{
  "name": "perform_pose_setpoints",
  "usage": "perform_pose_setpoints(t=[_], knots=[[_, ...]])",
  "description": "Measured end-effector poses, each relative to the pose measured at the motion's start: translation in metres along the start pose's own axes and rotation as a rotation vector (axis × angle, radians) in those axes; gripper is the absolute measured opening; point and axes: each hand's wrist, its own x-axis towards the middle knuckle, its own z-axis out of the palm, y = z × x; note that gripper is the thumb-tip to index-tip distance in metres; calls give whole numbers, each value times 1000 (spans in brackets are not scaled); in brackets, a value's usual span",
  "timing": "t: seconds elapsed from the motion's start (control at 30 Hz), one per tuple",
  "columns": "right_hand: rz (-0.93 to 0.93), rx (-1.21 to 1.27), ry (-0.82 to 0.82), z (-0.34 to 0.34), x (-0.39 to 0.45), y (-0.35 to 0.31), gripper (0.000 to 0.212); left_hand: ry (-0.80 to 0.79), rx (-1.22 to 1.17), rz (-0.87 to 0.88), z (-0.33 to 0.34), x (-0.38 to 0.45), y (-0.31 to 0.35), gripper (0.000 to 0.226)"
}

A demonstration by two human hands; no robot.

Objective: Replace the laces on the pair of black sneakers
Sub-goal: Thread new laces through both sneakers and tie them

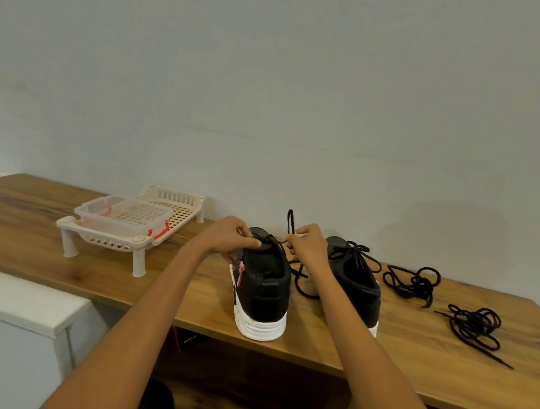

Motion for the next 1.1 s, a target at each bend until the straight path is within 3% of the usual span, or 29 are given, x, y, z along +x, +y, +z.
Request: perform_pose_setpoints(t=[0.13,0.2,0.33,0.57,0.9,1.1], knots=[[-151,-78,52,-1,-7,-11,17,32,-141,-124,-8,-5,-6,11],[-245,-65,-6,2,-15,-22,7,37,-298,-195,-10,-8,-9,12],[-422,-257,-180,17,-27,-37,22,75,-530,-235,-10,-15,-13,8],[-401,-443,-229,38,-30,-42,17,40,-672,-289,-12,-19,-14,10],[-433,-500,-180,40,-30,-42,16,-12,-514,-216,-14,-14,-23,18],[-448,-465,-168,42,-31,-41,13,51,-397,-151,-7,-11,-26,15]])
